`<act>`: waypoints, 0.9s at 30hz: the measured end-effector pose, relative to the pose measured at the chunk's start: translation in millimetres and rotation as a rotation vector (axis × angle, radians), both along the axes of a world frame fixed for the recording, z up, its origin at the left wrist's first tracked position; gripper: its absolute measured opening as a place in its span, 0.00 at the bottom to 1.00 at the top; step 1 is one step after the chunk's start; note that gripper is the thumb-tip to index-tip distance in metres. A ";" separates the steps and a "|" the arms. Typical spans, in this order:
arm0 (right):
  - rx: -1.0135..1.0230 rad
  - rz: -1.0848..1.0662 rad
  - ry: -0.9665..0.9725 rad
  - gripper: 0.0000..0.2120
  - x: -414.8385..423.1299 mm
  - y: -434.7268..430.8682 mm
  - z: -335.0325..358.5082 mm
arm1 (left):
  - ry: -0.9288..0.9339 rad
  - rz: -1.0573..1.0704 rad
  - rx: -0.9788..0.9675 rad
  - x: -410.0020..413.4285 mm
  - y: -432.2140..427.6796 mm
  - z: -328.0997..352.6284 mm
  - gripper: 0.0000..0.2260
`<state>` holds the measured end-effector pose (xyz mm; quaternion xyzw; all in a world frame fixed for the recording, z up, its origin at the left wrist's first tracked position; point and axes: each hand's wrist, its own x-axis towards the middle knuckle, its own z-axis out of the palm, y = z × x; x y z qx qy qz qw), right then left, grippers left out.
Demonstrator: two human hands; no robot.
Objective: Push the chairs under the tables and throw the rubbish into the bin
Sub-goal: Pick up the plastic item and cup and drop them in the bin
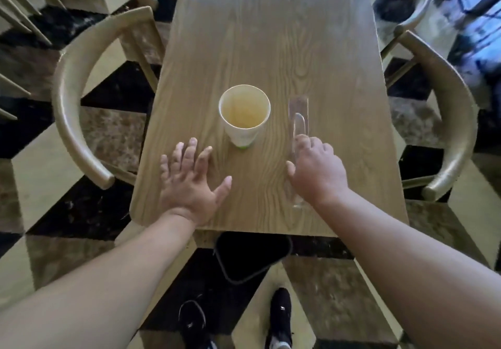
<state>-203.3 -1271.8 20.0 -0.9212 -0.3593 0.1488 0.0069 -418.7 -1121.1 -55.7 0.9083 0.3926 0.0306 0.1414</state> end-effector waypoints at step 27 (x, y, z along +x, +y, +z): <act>0.241 -0.157 0.253 0.34 -50.0 -87.3 -10.8 | -0.077 0.031 0.064 -4.3 -2.2 -10.0 0.35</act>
